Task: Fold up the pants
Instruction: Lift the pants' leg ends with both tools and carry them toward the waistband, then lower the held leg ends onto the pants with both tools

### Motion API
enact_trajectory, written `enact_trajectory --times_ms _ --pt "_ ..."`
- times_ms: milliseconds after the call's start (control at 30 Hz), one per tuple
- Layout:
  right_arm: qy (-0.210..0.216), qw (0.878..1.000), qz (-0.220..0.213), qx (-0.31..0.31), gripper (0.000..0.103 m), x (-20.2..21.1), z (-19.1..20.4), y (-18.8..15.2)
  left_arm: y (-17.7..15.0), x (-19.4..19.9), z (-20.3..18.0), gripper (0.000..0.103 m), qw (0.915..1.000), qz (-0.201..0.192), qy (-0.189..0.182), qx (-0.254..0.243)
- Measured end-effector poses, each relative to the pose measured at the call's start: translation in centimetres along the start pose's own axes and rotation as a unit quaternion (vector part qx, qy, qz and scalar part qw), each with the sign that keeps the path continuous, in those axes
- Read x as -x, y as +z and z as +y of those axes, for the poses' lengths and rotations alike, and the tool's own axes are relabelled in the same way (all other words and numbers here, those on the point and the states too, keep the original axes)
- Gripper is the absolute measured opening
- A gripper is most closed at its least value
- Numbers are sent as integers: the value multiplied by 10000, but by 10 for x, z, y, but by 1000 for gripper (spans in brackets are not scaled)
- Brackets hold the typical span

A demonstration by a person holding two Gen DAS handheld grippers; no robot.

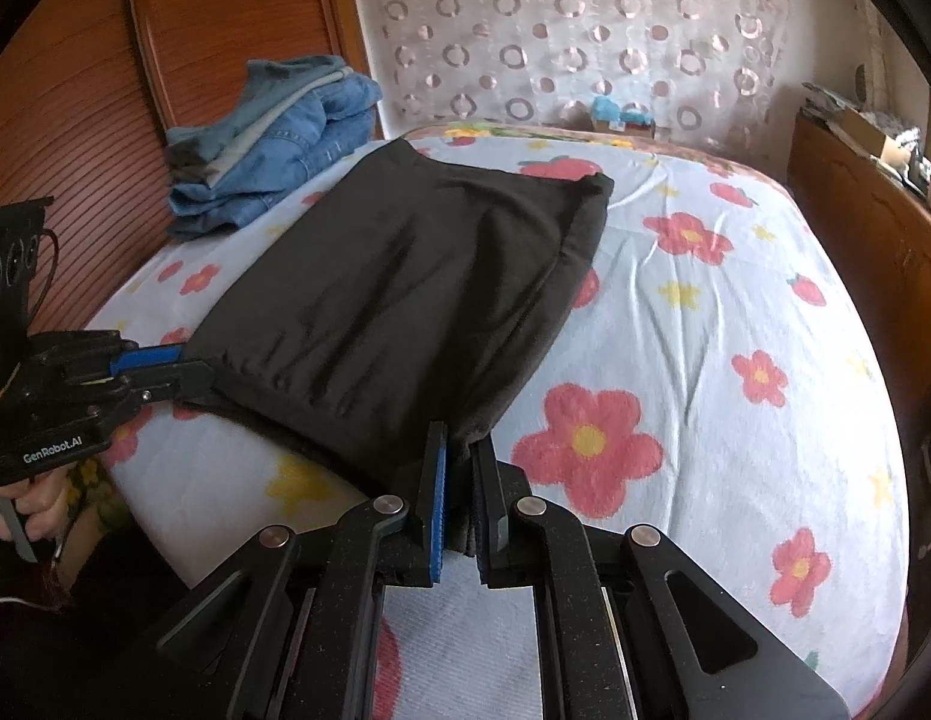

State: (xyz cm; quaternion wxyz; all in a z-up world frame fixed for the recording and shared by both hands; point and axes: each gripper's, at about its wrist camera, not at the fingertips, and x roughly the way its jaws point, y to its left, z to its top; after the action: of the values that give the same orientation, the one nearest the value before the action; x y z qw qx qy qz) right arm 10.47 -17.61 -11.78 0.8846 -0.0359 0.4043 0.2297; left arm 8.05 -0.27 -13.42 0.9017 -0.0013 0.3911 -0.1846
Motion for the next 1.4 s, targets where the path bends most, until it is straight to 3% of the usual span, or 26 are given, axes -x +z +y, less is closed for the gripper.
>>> enact_trajectory --times_ms 300,700,833,1400 --pt "-69 9999 -119 -62 5 1 0 -5 -3 -1 6 28 9998 -80 10 174" --pt "-21 9996 -174 -198 12 2 -5 -6 -6 -1 4 29 9998 -157 35 143" --pt "87 9998 -132 -82 6 3 -3 -5 -3 1 1 9 9999 -102 -122 13" --pt "425 9978 -485 -128 5 55 -2 2 22 55 -12 6 9970 -528 -523 -198"
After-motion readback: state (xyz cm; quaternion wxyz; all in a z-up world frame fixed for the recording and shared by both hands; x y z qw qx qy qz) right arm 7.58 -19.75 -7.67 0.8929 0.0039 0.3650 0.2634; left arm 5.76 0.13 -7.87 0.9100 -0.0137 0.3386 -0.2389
